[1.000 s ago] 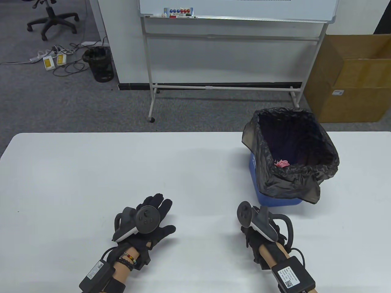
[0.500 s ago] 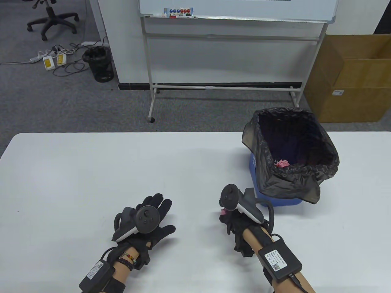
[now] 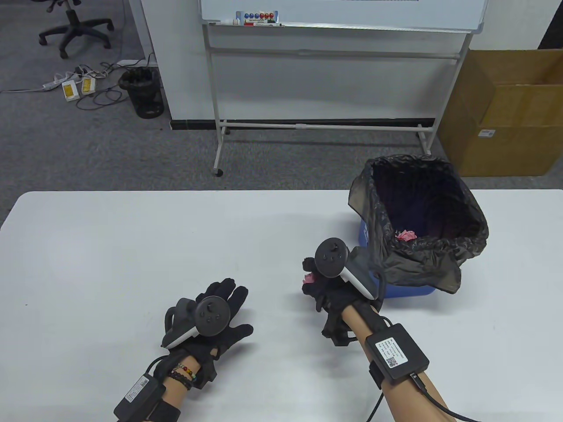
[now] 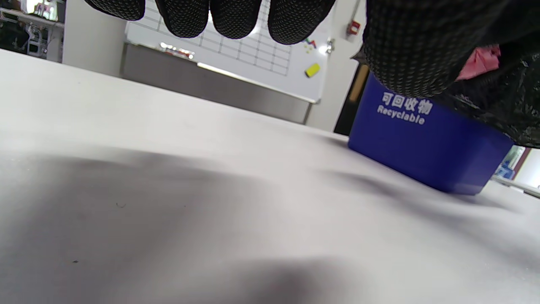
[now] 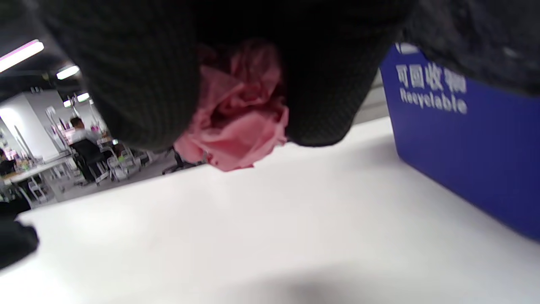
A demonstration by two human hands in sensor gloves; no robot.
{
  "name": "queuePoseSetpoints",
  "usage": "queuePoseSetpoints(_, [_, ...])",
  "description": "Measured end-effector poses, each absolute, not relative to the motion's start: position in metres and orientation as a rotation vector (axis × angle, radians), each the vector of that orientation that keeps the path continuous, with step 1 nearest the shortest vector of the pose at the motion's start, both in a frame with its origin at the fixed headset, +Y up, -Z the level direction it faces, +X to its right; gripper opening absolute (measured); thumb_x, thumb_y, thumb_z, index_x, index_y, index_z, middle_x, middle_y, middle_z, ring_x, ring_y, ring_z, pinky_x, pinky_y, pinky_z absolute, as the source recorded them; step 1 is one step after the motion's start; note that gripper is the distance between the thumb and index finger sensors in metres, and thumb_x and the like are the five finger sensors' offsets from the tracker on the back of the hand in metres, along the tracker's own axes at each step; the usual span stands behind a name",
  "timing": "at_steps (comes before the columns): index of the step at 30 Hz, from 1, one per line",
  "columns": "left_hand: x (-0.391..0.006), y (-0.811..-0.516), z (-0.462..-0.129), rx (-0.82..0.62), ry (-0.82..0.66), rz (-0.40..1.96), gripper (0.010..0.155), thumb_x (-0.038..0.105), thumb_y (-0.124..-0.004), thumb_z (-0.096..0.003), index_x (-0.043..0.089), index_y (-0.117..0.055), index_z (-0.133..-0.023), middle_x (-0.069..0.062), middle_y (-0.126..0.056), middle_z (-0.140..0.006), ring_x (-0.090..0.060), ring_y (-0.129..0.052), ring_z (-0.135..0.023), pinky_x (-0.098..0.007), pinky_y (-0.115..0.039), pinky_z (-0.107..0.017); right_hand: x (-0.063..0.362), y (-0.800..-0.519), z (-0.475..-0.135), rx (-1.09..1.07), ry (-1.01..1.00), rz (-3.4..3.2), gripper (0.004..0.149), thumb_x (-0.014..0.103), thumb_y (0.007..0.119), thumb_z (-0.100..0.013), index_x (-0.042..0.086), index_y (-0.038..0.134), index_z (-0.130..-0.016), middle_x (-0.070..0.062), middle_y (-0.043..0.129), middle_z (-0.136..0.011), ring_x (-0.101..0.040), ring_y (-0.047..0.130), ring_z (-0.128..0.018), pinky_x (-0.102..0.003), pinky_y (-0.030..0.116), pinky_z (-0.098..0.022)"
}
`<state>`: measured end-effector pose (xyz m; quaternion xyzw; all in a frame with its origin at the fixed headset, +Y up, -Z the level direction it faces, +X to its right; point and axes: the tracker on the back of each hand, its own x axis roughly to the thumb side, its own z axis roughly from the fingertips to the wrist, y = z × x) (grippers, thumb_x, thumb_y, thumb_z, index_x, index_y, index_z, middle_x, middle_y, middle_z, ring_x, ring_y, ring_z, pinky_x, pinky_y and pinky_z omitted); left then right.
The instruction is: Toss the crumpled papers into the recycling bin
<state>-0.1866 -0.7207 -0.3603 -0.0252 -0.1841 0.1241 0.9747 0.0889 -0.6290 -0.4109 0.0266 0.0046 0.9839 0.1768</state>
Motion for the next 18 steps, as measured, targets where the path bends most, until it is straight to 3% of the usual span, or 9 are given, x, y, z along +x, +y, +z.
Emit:
queuePoseSetpoints(10, [-0.186, -0.721, -0.360, -0.052, -0.376, 0.253, 0.086, 0.058, -0.080, -0.0427, 0.021, -0.047, -0.113, -0.018, -0.038, -0.123, -0.048, -0.044, -0.111, -0.068, -0.047, -0.075, 0.116, -0.543, -0.418, -0.085, -0.664, 2.635, 0.065, 0.038, 0.098, -0.029, 0.031, 0.080, -0.091, -0.001, 0.086, -0.096, -0.026, 0.097, -0.085, -0.030, 0.094, -0.053])
queuePoseSetpoints(18, [-0.186, -0.721, -0.361, -0.055, -0.372, 0.255, 0.086, 0.058, -0.080, -0.0428, 0.021, -0.047, -0.113, -0.017, -0.038, -0.123, -0.048, -0.044, -0.111, -0.068, -0.047, -0.075, 0.159, -0.507, -0.417, -0.402, -1.039, 2.627, 0.064, 0.038, 0.097, -0.030, 0.031, 0.080, -0.091, 0.000, 0.085, -0.097, -0.025, 0.096, -0.085, -0.029, 0.093, -0.054])
